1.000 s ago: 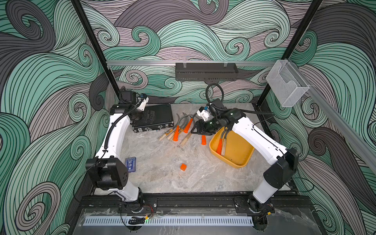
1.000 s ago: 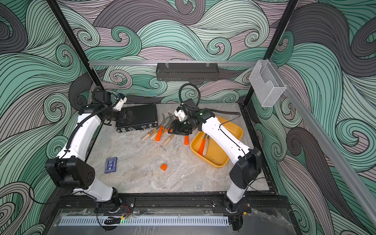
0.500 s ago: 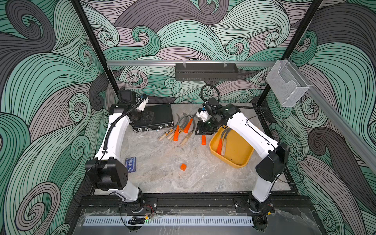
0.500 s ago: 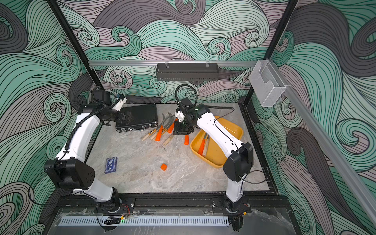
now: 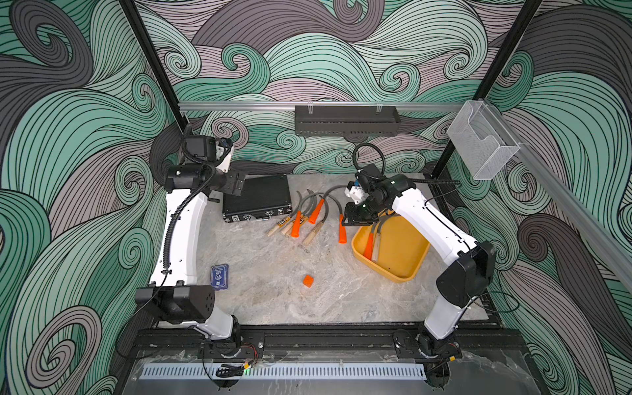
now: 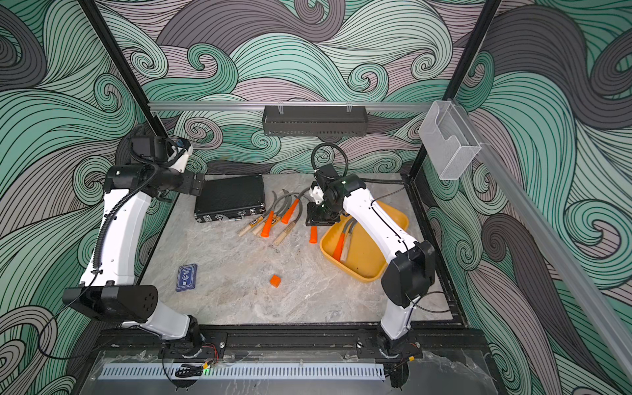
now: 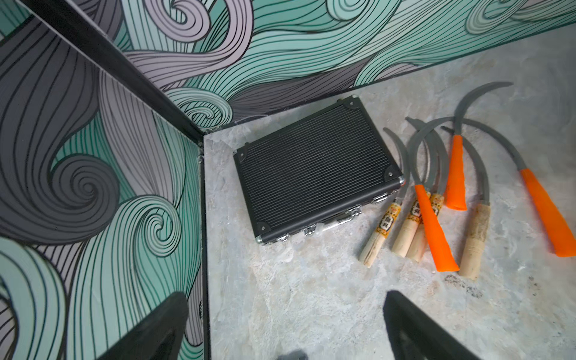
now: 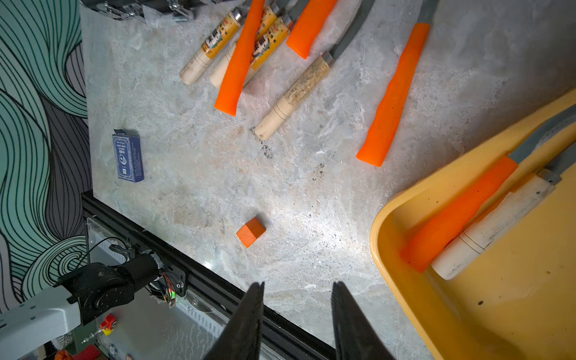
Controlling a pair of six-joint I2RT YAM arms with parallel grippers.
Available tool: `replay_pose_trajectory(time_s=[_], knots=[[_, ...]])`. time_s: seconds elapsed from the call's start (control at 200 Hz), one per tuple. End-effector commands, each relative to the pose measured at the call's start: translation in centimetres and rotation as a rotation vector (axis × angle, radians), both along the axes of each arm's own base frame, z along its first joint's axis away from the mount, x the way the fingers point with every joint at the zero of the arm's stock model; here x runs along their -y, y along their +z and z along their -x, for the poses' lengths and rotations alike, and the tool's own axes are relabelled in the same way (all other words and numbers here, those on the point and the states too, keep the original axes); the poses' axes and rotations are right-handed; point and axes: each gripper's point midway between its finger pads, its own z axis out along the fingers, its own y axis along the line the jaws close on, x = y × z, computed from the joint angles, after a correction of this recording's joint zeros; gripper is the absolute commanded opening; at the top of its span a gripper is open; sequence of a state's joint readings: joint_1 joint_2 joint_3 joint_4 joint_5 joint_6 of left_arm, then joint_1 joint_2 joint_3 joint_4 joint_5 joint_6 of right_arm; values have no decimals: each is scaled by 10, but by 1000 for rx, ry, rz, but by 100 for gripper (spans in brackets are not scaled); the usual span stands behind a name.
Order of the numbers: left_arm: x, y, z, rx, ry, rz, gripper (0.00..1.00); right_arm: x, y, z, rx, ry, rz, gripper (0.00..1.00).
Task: Put small sickles into storage boxes
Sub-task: Pick up the sickle at the center of the board.
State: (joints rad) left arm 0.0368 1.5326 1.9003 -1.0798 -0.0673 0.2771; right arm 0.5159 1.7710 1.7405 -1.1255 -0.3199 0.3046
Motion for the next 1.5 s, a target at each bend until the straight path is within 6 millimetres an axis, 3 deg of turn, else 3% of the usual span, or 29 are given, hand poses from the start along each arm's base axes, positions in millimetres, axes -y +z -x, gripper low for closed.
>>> replay_pose_trajectory(time_s=[0.0, 0.28, 0.375, 0.61, 1.001, 1.306, 1.496], knots=[[-2, -8, 26, -45, -2, -33, 99, -3, 0, -2, 2, 7, -17, 39], [9, -50, 22, -93, -17, 43, 98, 9, -4, -16, 39, 16, 76, 39], [18, -55, 19, -91, -40, 88, 99, 7, 1, -16, 47, 27, 62, 41], [32, -71, 14, -150, -79, 163, 99, 11, -15, -24, 22, 62, 133, 43], [39, -92, 11, -150, -106, 193, 99, 8, -45, -45, -48, 74, 231, 48], [40, -90, 21, -162, -152, 156, 99, 4, -70, -64, -78, 44, 299, 53], [44, -99, 20, -154, -148, 199, 99, 1, -82, -75, -84, 48, 349, 54]])
